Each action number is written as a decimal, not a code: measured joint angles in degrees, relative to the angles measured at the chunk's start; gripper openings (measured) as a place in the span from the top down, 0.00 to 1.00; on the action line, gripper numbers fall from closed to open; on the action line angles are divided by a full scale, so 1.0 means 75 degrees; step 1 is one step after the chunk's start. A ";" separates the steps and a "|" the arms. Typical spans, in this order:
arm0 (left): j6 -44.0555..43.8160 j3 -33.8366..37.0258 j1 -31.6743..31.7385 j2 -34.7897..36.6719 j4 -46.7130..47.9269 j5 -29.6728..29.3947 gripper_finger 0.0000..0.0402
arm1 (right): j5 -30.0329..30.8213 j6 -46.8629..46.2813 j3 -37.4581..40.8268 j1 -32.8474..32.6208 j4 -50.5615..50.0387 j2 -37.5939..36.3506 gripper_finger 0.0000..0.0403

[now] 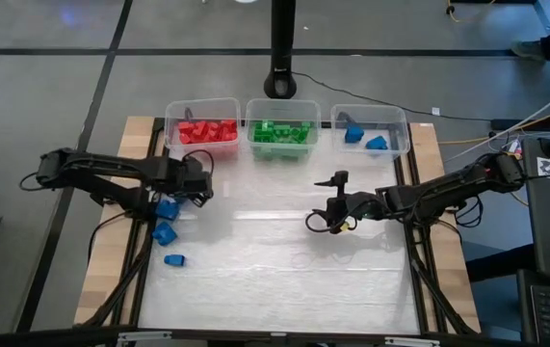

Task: Sort blocks
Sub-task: Put the blue game piece into the right transparent bin

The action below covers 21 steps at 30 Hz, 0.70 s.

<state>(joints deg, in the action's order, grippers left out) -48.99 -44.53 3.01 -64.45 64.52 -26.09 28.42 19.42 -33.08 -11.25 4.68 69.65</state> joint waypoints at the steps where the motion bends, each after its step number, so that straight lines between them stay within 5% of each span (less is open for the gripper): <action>1: -0.0106 0.0000 0.0117 -0.0077 0.0240 0.0005 0.47 | 0.0018 0.0013 0.0000 0.0000 0.0028 0.0000 0.03; 21: 0.1316 0.0581 0.1554 -0.1350 0.0166 0.1691 0.47 | 0.0065 -0.0003 -0.0003 -0.0003 0.0272 0.0931 0.03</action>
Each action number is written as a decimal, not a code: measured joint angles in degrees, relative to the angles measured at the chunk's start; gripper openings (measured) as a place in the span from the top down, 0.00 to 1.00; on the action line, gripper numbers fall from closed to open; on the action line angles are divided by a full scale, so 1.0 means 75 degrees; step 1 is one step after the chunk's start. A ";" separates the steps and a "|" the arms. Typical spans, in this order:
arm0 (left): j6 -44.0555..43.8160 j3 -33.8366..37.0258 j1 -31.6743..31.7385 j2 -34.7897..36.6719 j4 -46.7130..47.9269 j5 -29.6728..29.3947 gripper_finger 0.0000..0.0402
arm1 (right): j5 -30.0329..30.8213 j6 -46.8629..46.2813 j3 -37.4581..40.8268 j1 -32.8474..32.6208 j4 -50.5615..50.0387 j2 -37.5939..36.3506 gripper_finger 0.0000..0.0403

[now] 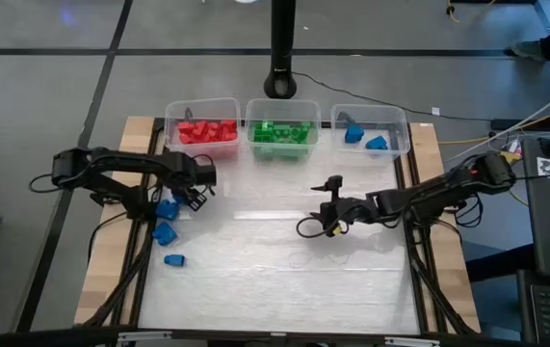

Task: Sort blocks
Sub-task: Put the blue game piece into the right transparent bin

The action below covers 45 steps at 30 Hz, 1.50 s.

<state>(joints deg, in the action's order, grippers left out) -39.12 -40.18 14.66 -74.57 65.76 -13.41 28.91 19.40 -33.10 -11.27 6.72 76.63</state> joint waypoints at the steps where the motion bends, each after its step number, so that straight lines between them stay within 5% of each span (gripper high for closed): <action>1: 0.0093 0.0105 0.0034 0.0007 -0.0173 0.0180 0.47 | 0.0000 -0.0003 0.0000 0.0000 0.0059 0.0101 0.03; 6: 0.0523 0.0373 0.0061 0.0013 -0.0864 0.0673 0.52 | -0.0003 -0.0009 0.0000 0.0000 0.0302 0.0425 0.03; 11: 0.1073 0.0377 -0.0017 0.0028 -0.1425 0.0896 0.68 | -0.0073 -0.0009 0.0000 0.0000 0.0355 0.0439 0.03; 16: 0.1738 0.0361 -0.0379 0.0061 -0.2406 0.0926 0.69 | -0.0085 -0.0009 0.0000 0.0000 0.0355 0.0439 0.03; 26: 0.3251 0.0473 -0.1439 0.0680 -0.7429 0.1220 0.69 | -0.0204 0.0176 0.0000 0.0000 0.1218 0.0439 0.03; 35: 0.3246 0.1438 -0.1476 0.0250 -1.3322 0.2488 0.69 | -0.0603 0.2670 -0.0119 0.0000 0.4391 0.1156 0.03; 45: 0.2311 0.1512 -0.1769 -0.0588 -1.5108 0.2518 0.69 | -0.0422 0.5441 -0.1805 0.0000 0.4692 0.2253 0.03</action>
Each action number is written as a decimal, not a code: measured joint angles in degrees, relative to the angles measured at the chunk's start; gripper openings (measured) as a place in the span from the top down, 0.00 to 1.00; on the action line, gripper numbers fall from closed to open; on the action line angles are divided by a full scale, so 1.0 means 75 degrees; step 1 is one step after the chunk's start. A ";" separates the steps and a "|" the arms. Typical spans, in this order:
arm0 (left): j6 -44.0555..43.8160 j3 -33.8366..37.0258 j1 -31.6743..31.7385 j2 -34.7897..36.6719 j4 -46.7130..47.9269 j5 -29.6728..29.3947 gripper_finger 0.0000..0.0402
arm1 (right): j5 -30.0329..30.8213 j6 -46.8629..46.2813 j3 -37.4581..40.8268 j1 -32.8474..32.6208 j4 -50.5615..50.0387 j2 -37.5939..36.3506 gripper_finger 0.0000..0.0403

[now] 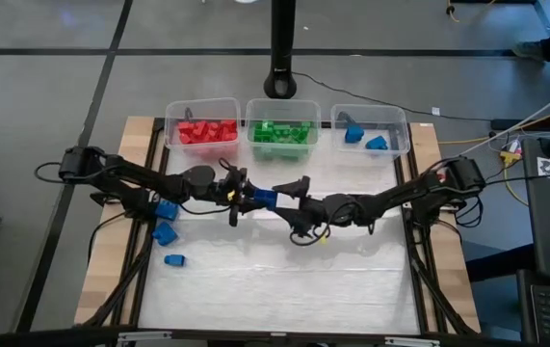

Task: Sort blocks
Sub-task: Put the blue game piece into the right transparent bin

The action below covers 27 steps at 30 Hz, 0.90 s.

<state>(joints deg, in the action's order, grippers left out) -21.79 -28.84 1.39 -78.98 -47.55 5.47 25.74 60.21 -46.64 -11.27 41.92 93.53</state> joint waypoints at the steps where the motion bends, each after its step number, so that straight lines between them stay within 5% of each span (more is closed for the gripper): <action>1: -0.0042 -0.0002 -0.0003 -0.0042 -0.0116 -0.0008 0.69 | 0.0017 0.0163 -0.0170 -0.0003 -0.0106 0.0072 0.03; 10: -0.0181 -0.0003 -0.0075 -0.0049 -0.0179 0.0011 0.69 | 0.0007 0.0502 -0.0931 0.0006 -0.0657 0.0515 0.04; 19: -0.0182 -0.0012 -0.0154 -0.0024 -0.0257 -0.0010 0.67 | -0.0066 0.0606 -0.0978 -0.0003 -0.0706 0.0529 0.33; 27: -0.0095 -0.0009 -0.0071 -0.0051 -0.0218 0.0106 0.58 | -0.0123 0.0621 -0.0985 0.0001 -0.0652 0.0525 0.35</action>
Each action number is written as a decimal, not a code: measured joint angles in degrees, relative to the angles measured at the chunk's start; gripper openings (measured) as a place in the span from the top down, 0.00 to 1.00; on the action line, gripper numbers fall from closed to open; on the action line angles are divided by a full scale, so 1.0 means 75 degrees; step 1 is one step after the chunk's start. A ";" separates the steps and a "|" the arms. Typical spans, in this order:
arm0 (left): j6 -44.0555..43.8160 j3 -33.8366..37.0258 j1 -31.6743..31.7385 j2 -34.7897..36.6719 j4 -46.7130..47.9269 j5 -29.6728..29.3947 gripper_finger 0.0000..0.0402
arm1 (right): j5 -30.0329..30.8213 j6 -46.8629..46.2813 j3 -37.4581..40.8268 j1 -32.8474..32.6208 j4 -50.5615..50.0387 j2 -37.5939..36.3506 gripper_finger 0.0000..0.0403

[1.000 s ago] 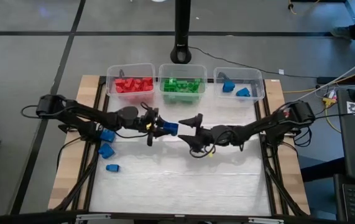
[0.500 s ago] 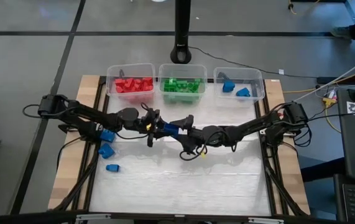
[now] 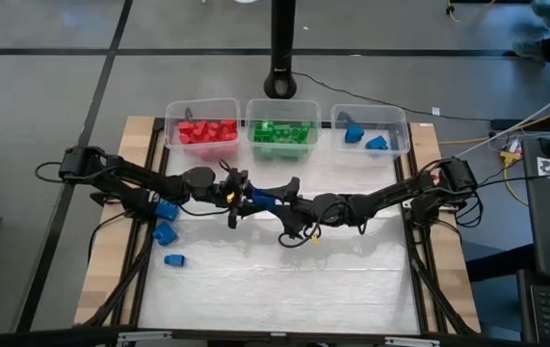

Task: Sort blocks
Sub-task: Put the blue game piece into the right transparent bin

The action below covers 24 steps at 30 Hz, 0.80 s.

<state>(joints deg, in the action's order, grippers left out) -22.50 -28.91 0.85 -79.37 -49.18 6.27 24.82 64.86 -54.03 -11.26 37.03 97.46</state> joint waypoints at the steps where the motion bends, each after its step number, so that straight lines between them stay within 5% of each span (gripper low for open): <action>1: 0.0005 0.0000 0.0038 -0.0004 -0.0006 0.0056 0.56 | 0.0004 -0.0005 -0.0009 0.0005 0.0006 -0.0008 0.35; 7: 0.0260 0.0000 0.0390 0.0479 0.0507 0.0089 0.49 | 0.0591 -0.0093 -0.0008 -0.0004 -0.0160 -0.0174 0.35; 12: 0.0738 0.0000 0.0747 0.1422 0.2255 0.0005 0.46 | 0.1568 -0.0228 -0.0005 -0.0004 -0.0961 -0.0640 0.35; 21: 0.0990 0.0000 0.0644 0.2311 0.5711 -0.1834 0.47 | 0.4816 -0.0292 -0.0005 0.0352 -0.3612 -0.2035 0.34; 24: 0.0813 0.0000 0.0501 0.2316 0.6310 -0.2247 0.47 | 0.5316 -0.0757 -0.0005 0.0852 -0.4821 -0.2524 0.34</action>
<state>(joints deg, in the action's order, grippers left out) -16.41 -28.91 4.61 -62.00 -1.86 -10.58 64.69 59.18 -54.06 -4.87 0.87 78.54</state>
